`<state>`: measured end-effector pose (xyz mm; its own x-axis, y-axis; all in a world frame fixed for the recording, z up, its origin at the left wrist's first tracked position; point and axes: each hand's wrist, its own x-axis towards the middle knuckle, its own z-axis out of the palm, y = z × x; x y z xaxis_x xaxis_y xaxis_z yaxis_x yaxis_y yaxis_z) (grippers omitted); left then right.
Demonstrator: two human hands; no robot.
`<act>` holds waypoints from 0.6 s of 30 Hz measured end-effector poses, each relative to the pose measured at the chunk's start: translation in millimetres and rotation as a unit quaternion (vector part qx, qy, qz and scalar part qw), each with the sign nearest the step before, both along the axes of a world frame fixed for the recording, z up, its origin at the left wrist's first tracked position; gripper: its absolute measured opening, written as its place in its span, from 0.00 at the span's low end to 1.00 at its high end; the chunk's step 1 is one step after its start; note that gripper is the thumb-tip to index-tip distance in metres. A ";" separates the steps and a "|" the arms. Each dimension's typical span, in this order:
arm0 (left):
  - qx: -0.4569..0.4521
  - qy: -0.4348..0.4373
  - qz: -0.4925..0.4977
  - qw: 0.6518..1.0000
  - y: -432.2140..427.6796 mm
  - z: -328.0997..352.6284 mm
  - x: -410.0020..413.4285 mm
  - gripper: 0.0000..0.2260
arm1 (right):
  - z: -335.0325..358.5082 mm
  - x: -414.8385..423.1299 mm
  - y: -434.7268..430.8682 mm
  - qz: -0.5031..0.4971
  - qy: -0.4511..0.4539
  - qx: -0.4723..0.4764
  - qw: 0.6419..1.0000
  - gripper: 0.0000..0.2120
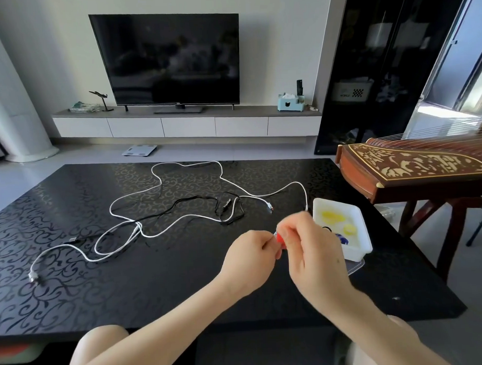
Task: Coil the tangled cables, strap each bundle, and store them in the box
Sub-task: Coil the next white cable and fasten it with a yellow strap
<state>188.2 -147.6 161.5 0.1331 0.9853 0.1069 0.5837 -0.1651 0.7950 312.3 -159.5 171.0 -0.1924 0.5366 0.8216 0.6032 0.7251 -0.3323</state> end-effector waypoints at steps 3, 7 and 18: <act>-0.131 -0.192 -0.004 0.973 8.5 1.4 -1.6 0.21 | -27.1 7.0 -2.7 0.038 0.000 0.006 0.999 0.11; -0.271 -0.364 -0.017 0.891 8.8 -2.5 1.6 0.18 | -49.2 19.6 3.1 0.090 -0.062 0.053 0.993 0.04; -0.168 -0.317 -0.044 0.933 13.2 -8.7 -8.5 0.13 | -70.8 47.5 4.7 0.076 -0.196 0.106 0.972 0.02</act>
<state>179.7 -134.4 152.8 0.2296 0.9657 -0.1211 -0.0245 0.1301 0.9912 359.8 -154.8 100.2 -0.5767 0.3039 0.7583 0.5334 0.8431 0.0678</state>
